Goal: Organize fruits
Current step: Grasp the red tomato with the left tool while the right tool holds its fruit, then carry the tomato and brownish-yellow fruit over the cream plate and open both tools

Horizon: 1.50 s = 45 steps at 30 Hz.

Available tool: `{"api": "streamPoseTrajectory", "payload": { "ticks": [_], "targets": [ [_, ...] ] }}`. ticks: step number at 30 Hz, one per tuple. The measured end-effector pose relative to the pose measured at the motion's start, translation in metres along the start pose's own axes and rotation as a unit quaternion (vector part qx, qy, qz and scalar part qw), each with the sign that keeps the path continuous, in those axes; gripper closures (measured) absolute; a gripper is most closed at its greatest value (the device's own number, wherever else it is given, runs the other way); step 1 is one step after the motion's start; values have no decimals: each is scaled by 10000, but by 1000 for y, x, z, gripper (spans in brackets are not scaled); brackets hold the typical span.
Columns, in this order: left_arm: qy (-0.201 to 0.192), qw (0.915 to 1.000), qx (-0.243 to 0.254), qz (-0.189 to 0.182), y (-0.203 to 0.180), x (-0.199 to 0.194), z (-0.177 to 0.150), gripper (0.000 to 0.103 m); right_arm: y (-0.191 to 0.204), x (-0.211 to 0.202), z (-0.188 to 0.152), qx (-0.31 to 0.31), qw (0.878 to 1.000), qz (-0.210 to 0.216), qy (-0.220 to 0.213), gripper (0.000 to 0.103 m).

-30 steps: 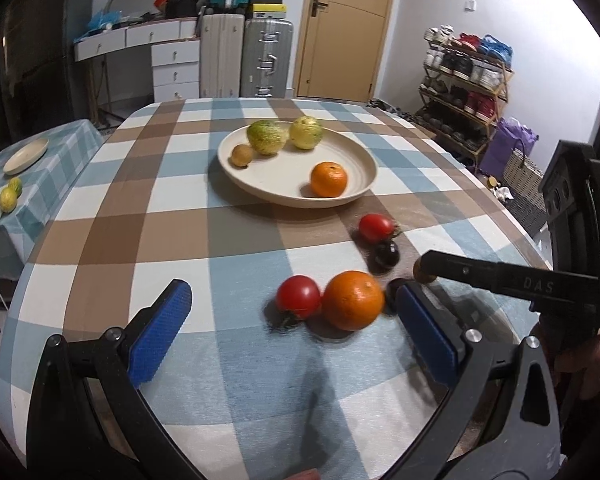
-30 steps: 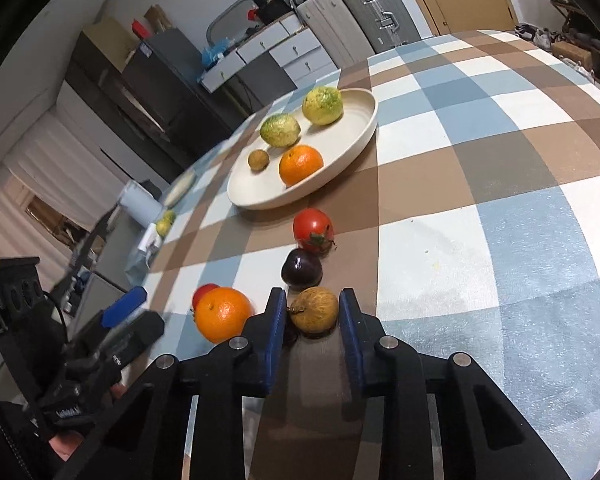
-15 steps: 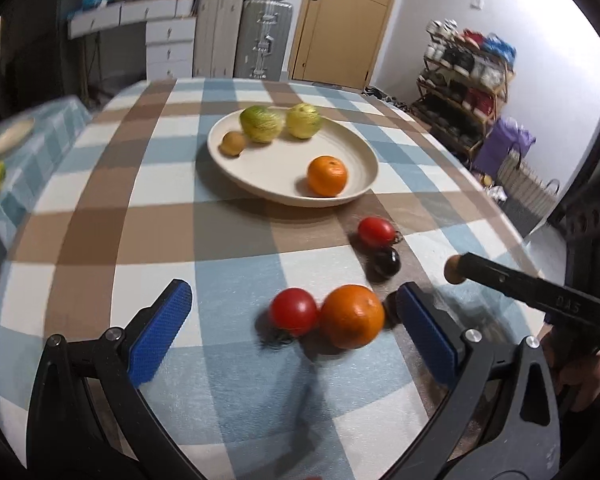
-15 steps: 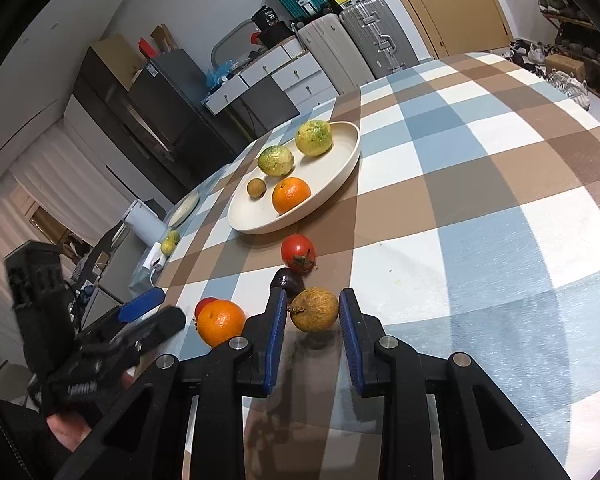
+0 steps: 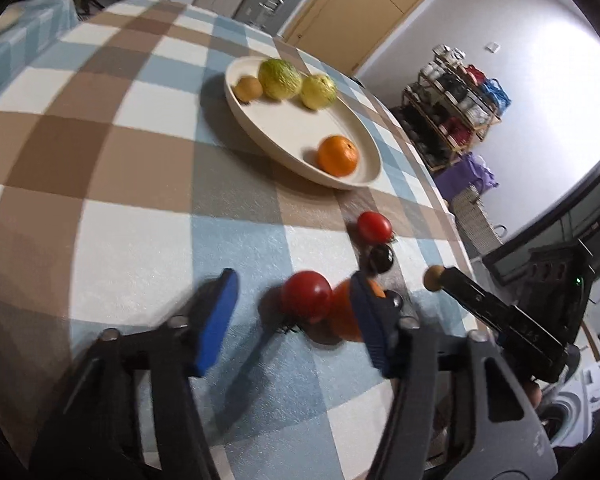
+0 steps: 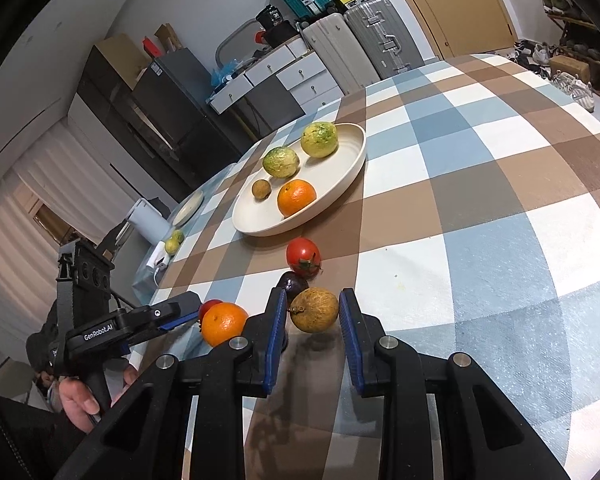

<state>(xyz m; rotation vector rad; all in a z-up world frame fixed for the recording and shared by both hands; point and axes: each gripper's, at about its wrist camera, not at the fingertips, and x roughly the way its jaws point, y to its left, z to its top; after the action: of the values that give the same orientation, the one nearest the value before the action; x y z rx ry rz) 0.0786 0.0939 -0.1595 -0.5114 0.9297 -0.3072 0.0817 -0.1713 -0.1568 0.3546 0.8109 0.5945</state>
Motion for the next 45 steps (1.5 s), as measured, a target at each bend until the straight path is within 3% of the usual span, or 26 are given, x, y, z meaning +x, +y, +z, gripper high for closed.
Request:
{"api": "streamPoseTrajectory", "payload": {
  "ticks": [4, 6, 19, 32, 45],
  "targets": [
    [37, 9998, 14, -190, -1, 3, -2, 74, 2, 2, 0, -17, 10000, -16, 28, 75],
    [28, 9998, 137, -108, -5, 3, -4, 79, 3, 3, 0, -32, 10000, -28, 49, 75],
    [-256, 9985, 446, -190, -14, -16, 10, 80, 11, 5, 5, -166, 9998, -47, 38, 75],
    [-646, 9945, 791, -242, -28, -21, 89, 80, 13, 17, 51, -403, 9991, 7, -163, 75],
    [-507, 9929, 1043, -259, -46, 34, 192, 80, 3, 66, 121, -501, 9986, 124, -91, 75]
  ]
}}
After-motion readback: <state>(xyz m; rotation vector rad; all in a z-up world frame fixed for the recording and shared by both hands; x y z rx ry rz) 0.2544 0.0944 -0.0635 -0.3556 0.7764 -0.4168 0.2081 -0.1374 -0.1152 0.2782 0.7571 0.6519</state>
